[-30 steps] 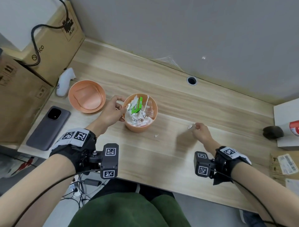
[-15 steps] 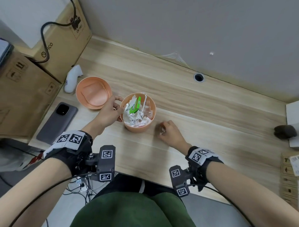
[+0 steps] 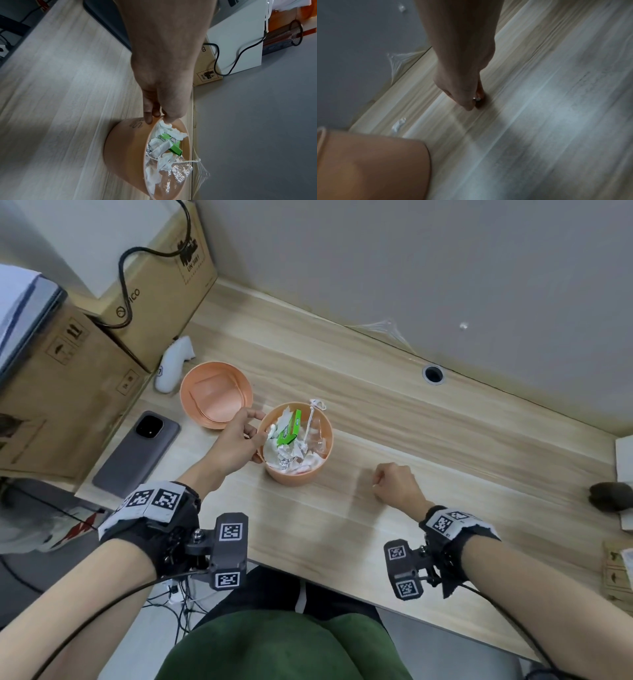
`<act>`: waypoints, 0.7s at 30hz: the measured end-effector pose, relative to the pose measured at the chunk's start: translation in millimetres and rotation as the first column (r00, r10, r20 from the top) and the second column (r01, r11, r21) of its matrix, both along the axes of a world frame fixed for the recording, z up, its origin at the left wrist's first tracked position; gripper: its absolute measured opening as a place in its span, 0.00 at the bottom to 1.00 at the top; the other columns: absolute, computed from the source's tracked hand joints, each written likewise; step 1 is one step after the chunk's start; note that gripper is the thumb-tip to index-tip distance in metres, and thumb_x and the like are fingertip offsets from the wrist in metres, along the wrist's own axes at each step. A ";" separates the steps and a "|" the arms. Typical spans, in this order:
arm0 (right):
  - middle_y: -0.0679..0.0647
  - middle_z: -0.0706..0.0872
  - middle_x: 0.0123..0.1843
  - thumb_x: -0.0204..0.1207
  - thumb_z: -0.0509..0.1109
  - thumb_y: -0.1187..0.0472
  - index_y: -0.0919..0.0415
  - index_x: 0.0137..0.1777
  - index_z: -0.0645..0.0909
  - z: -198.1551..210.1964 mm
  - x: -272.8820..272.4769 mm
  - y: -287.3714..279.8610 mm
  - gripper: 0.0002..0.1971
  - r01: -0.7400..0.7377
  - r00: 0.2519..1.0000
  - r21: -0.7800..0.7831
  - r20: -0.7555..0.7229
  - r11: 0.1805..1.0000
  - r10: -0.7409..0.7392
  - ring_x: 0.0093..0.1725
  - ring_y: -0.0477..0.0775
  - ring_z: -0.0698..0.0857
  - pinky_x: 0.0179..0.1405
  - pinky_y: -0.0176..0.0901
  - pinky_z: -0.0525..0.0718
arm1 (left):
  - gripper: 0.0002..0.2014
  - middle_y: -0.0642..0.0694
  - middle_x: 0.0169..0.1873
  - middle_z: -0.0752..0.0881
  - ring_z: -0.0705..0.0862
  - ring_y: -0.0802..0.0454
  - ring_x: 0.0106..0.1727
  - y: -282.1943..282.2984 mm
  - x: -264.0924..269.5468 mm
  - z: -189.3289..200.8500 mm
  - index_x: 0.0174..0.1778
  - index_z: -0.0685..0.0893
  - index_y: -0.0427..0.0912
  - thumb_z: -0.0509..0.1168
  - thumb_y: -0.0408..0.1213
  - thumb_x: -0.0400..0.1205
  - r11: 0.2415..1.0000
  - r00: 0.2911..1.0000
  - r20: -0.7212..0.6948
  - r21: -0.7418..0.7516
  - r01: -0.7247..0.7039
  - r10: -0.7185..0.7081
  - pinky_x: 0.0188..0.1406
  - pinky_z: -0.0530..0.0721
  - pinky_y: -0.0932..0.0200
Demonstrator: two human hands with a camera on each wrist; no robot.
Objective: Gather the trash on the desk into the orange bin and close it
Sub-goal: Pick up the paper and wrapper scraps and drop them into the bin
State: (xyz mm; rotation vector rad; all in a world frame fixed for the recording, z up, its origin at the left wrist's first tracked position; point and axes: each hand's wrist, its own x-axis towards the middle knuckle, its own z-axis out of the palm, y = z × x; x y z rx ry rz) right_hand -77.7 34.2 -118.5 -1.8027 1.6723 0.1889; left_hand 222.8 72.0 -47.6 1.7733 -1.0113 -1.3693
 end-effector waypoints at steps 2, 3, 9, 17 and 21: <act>0.53 0.85 0.34 0.69 0.69 0.71 0.56 0.34 0.81 10.8 5.9 -10.4 0.09 0.151 0.972 -0.004 0.186 0.989 -0.147 0.38 0.55 0.84 0.39 0.42 0.80 | 0.08 0.40 0.37 0.75 0.80 0.47 0.33 -0.2 0.2 0.1 0.57 0.74 0.50 0.64 0.34 0.85 1.000 1.000 0.004 0.002 0.000 0.000 0.50 0.87 0.40; 0.53 0.85 0.33 0.69 0.71 0.70 0.55 0.34 0.81 19.7 13.8 -17.0 0.09 0.248 0.914 0.017 0.326 0.969 -0.239 0.36 0.53 0.84 0.41 0.46 0.84 | 0.08 0.41 0.36 0.75 0.80 0.47 0.33 -0.5 0.1 0.2 0.55 0.75 0.51 0.64 0.34 0.85 1.000 1.000 0.007 0.003 -0.001 0.001 0.50 0.87 0.41; 0.51 0.87 0.37 0.68 0.76 0.69 0.56 0.37 0.85 99.0 89.9 -47.8 0.07 0.228 0.656 -0.109 0.752 0.968 -0.070 0.39 0.47 0.85 0.44 0.37 0.84 | 0.09 0.45 0.35 0.74 0.81 0.48 0.32 -2.3 -0.3 -1.8 0.56 0.74 0.51 0.63 0.32 0.85 1.000 1.000 0.029 0.016 -0.012 0.012 0.43 0.87 0.48; 0.45 0.88 0.45 0.76 0.65 0.70 0.57 0.48 0.88 99.3 93.3 -60.7 0.12 -0.100 0.762 -0.145 0.625 0.984 0.169 0.41 0.38 0.84 0.42 0.27 0.80 | 0.13 0.45 0.34 0.75 0.81 0.48 0.31 -0.5 9.1 -1.9 0.62 0.76 0.42 0.63 0.27 0.83 1.000 0.998 0.054 0.011 -0.020 0.019 0.41 0.87 0.49; 0.47 0.82 0.43 0.77 0.61 0.71 0.57 0.51 0.82 67.1 77.2 -79.8 0.12 0.086 0.835 -0.045 0.548 0.995 -0.047 0.43 0.49 0.81 0.45 0.42 0.81 | 0.14 0.43 0.34 0.75 0.81 0.44 0.33 5.1 22.7 -2.8 0.60 0.79 0.41 0.65 0.24 0.81 0.999 0.997 0.053 0.020 -0.051 0.050 0.43 0.88 0.44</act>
